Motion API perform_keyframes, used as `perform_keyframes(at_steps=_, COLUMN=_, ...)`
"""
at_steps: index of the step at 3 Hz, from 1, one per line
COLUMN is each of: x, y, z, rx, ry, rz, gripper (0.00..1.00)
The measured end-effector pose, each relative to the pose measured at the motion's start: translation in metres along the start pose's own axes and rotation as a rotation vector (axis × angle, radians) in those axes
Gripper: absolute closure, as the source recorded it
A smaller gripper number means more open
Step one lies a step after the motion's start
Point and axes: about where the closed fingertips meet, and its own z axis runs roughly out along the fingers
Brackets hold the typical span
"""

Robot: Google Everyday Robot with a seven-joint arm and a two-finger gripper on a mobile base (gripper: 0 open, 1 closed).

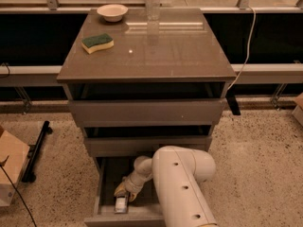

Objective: Pick blue plastic bottle from bottom drawer and place on counter

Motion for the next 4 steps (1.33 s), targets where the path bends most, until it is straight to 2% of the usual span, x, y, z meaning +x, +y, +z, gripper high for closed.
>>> perform_keyframes(at_steps=1, x=0.001, y=0.0, z=-0.001, rx=0.0, ry=0.001, rz=0.001, gripper=0.97)
perform_keyframes(at_steps=2, x=0.001, y=0.0, z=-0.003, rx=-0.004, ry=-0.003, rz=0.001, gripper=1.0)
perform_keyframes(at_steps=3, x=0.013, y=-0.002, z=-0.05, rx=-0.083, ry=-0.066, rz=-0.008, gripper=1.0)
perform_keyframes(at_steps=4, x=0.027, y=0.01, z=-0.134, rx=-0.195, ry=-0.183, rz=-0.077, gripper=1.0)
